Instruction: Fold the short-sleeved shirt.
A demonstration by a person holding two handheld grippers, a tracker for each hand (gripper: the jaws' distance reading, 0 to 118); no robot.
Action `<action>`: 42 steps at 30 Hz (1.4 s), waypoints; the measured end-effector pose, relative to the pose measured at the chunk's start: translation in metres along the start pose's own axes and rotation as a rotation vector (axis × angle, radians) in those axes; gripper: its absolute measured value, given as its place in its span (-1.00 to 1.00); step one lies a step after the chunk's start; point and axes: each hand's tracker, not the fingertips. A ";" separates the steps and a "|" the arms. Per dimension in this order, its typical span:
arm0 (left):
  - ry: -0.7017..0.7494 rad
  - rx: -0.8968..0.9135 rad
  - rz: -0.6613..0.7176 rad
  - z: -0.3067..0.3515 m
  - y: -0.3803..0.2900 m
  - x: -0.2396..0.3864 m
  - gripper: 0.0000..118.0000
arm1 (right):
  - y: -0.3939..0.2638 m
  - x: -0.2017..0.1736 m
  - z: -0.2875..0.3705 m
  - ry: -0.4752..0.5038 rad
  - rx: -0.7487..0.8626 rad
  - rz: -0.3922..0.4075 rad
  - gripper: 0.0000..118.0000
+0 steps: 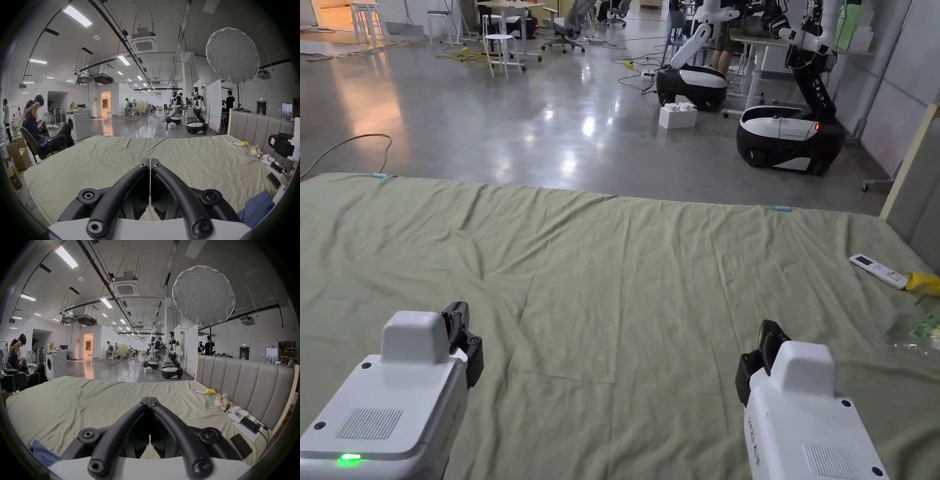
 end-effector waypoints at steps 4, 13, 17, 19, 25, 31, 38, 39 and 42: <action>-0.085 -0.087 0.051 0.001 -0.006 -0.023 -0.98 | 0.001 -0.001 -0.002 0.023 -0.005 0.000 -0.99; -0.213 -0.508 0.186 -0.018 -0.059 -0.112 -0.98 | -0.012 -0.004 -0.007 0.035 -0.051 0.028 -0.99; -0.265 -0.680 0.229 -0.026 -0.092 -0.144 -0.97 | -0.019 -0.006 -0.009 0.041 -0.078 0.033 -0.99; -0.264 -0.731 0.256 -0.031 -0.108 -0.159 -0.68 | -0.022 -0.008 -0.009 0.046 -0.089 0.036 -0.99; -0.343 -0.834 0.463 -0.047 -0.158 -0.198 0.35 | -0.030 -0.014 -0.011 0.052 -0.127 0.051 -0.99; -0.440 -0.926 0.647 -0.061 -0.204 -0.209 0.35 | -0.033 -0.020 -0.011 0.059 -0.146 0.068 -0.99; -0.614 -0.893 1.042 -0.068 -0.234 -0.216 0.30 | -0.035 -0.024 -0.010 0.061 -0.158 0.071 -0.99; -0.623 -0.886 1.019 -0.067 -0.237 -0.211 0.24 | -0.036 -0.024 -0.010 0.062 -0.162 0.072 -0.99; -0.617 -0.880 0.997 -0.067 -0.242 -0.204 -0.19 | -0.037 -0.024 -0.009 0.060 -0.167 0.069 -0.99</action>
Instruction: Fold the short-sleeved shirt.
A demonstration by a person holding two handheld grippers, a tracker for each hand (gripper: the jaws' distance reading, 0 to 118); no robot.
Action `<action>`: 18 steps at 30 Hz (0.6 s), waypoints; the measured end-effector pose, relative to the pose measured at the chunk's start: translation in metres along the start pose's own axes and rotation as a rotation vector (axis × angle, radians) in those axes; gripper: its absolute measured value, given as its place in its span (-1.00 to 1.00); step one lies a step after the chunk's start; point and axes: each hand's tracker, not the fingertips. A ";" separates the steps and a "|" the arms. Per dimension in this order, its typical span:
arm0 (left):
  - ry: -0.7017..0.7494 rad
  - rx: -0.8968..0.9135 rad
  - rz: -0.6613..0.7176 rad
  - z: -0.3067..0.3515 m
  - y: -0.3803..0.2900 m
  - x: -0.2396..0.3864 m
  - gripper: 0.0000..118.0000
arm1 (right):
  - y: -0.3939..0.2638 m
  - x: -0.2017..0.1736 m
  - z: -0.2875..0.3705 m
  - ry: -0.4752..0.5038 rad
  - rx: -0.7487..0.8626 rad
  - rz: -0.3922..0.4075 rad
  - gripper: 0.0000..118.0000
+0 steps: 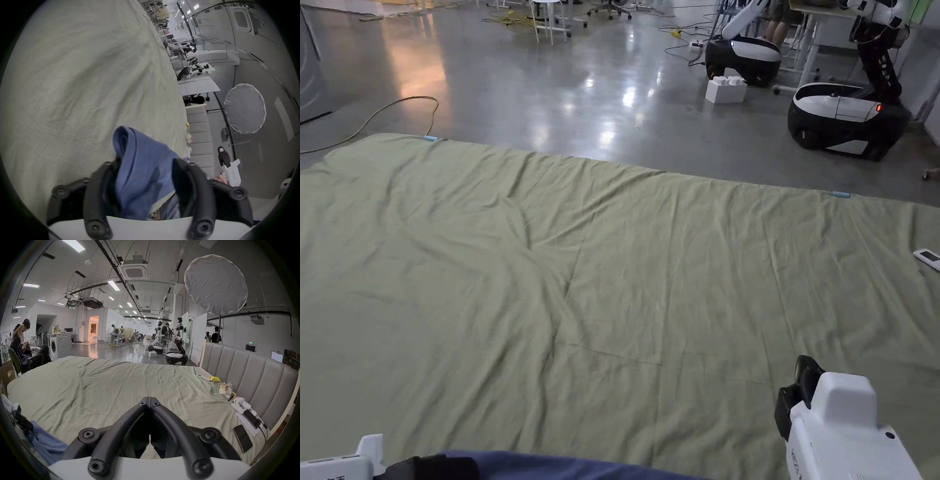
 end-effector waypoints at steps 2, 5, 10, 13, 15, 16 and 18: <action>0.043 0.004 0.015 -0.004 -0.004 0.000 -0.66 | 0.000 0.000 -0.001 -0.003 -0.004 0.006 -0.99; 0.059 0.006 -0.006 -0.003 -0.004 0.002 -0.75 | 0.000 0.000 -0.002 -0.001 -0.009 0.014 -0.99; 0.142 0.014 -0.086 -0.002 -0.010 0.040 -0.81 | 0.001 0.000 -0.003 0.002 -0.009 0.021 -0.99; 0.134 0.045 -0.106 0.008 -0.006 0.062 -0.81 | 0.003 0.001 -0.003 0.003 -0.004 0.024 -0.99; 0.142 0.060 -0.127 0.014 -0.004 0.078 -0.81 | 0.004 0.001 -0.004 0.005 -0.004 0.025 -0.99; 0.150 0.067 -0.140 0.018 -0.003 0.085 -0.81 | 0.004 0.001 -0.005 0.007 -0.003 0.024 -0.99; 0.181 0.079 -0.172 0.031 0.005 0.097 -0.81 | 0.004 0.002 -0.006 0.008 -0.001 0.027 -0.99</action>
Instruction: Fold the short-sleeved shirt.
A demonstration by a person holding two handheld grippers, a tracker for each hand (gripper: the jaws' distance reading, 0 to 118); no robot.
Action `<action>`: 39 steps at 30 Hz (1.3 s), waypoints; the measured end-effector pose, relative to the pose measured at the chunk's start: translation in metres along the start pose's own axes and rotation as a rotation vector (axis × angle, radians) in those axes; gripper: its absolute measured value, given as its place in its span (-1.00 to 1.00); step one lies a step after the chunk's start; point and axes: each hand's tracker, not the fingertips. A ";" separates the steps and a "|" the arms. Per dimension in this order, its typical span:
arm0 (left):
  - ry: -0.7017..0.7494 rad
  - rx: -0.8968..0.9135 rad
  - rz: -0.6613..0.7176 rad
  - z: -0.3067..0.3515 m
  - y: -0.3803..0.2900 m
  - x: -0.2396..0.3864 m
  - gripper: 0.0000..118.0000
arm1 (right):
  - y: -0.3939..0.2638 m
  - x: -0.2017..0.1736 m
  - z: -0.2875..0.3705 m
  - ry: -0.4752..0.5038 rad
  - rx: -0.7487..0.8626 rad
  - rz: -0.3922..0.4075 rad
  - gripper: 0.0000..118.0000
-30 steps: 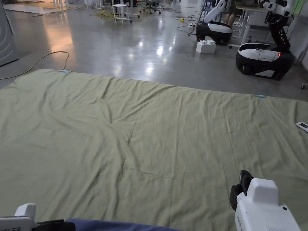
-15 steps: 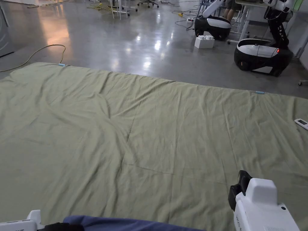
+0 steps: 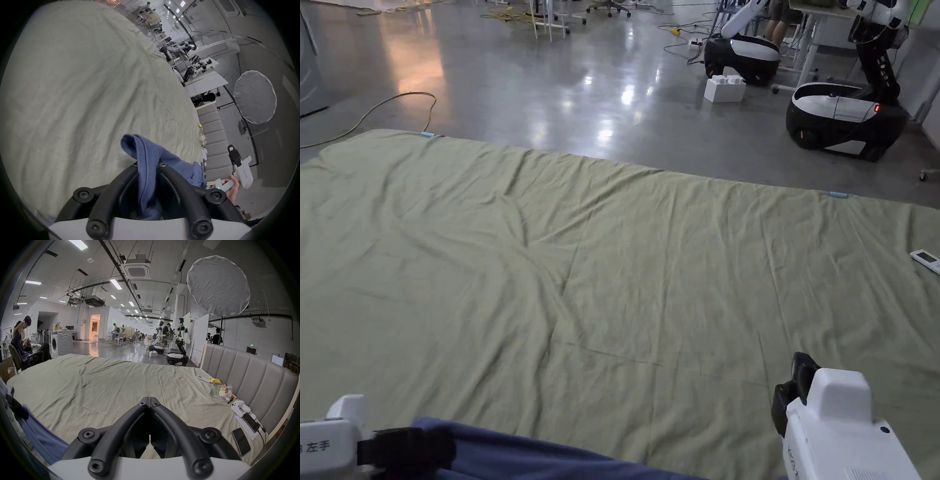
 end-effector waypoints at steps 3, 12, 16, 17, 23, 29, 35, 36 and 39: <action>0.061 0.030 -0.042 0.024 0.012 0.007 -0.81 | 0.001 0.001 0.000 0.005 0.003 -0.001 -0.99; 0.334 0.117 -0.186 0.087 0.027 0.032 -0.81 | 0.001 -0.001 -0.003 0.026 0.012 -0.007 -0.99; 0.342 0.111 -0.217 0.082 0.019 0.057 -0.81 | 0.000 -0.003 -0.004 0.036 0.008 -0.024 -0.99; 0.341 0.111 -0.223 0.079 0.015 0.065 -0.81 | 0.000 -0.004 -0.004 0.040 0.006 -0.028 -0.99; 0.222 0.076 -0.214 0.046 -0.008 0.104 -0.81 | -0.003 -0.005 -0.002 0.048 0.005 -0.040 -0.99; 0.120 -0.007 -0.207 -0.013 -0.032 0.140 -0.81 | -0.009 0.004 0.000 0.038 -0.004 -0.048 -0.99; 0.176 -0.133 -0.184 -0.094 -0.058 0.145 -0.81 | -0.013 0.016 0.003 0.014 -0.017 -0.064 -0.99; 0.212 -0.155 -0.197 -0.108 -0.063 0.145 -0.81 | -0.014 0.018 0.003 0.009 -0.020 -0.065 -0.99; 0.234 -0.189 -0.176 -0.137 -0.077 0.139 -0.81 | -0.018 0.025 0.005 -0.003 -0.028 -0.068 -0.99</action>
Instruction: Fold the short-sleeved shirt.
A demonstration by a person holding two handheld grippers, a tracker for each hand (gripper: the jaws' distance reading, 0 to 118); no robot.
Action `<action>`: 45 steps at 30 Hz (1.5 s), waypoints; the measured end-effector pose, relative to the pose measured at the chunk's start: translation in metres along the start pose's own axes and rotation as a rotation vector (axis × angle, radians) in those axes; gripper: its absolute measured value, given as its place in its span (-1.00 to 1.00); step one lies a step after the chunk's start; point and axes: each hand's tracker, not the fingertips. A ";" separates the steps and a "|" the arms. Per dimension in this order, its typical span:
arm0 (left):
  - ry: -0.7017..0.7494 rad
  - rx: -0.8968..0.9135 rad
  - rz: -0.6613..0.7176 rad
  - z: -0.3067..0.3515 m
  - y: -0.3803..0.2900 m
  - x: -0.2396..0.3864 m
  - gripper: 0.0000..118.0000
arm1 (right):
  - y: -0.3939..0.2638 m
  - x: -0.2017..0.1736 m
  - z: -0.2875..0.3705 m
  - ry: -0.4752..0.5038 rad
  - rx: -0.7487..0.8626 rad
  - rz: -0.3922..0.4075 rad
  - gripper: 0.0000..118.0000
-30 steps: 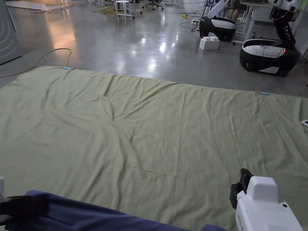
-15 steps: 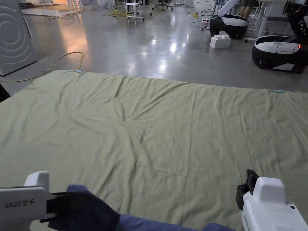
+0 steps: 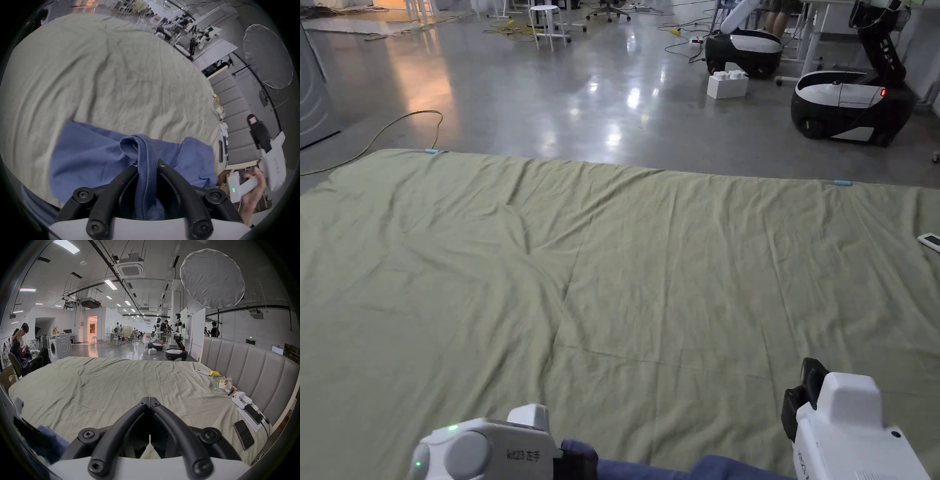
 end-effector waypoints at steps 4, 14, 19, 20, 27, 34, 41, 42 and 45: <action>0.063 -0.029 -0.002 -0.023 -0.011 0.001 -0.81 | -0.002 0.006 0.002 -0.010 -0.012 0.004 -0.99; -0.055 0.005 0.038 0.002 -0.009 -0.006 0.26 | -0.004 0.008 0.003 -0.012 -0.024 0.013 -0.99; -0.065 0.109 0.009 0.042 0.001 -0.010 0.25 | -0.002 0.007 0.002 -0.007 -0.018 0.009 -0.99; -0.052 0.131 0.006 0.047 0.002 -0.010 0.25 | -0.002 0.007 0.002 -0.004 -0.018 0.007 -0.99; 0.083 0.036 -0.115 0.022 -0.009 0.000 -0.58 | -0.003 0.003 0.002 0.007 -0.022 0.002 -0.99; 0.064 -0.035 -0.173 -0.027 -0.024 0.026 -0.75 | -0.008 0.005 0.003 0.004 -0.032 0.007 -0.99; 0.023 0.012 -0.136 -0.056 -0.019 0.033 -0.75 | -0.009 0.009 0.005 -0.003 -0.038 0.011 -0.99; 0.026 0.007 -0.130 -0.060 -0.020 0.032 -0.75 | -0.009 0.009 0.006 -0.004 -0.038 0.013 -0.99; 0.013 0.015 -0.115 -0.063 -0.021 0.033 -0.75 | -0.010 0.010 0.005 -0.003 -0.042 0.009 -0.99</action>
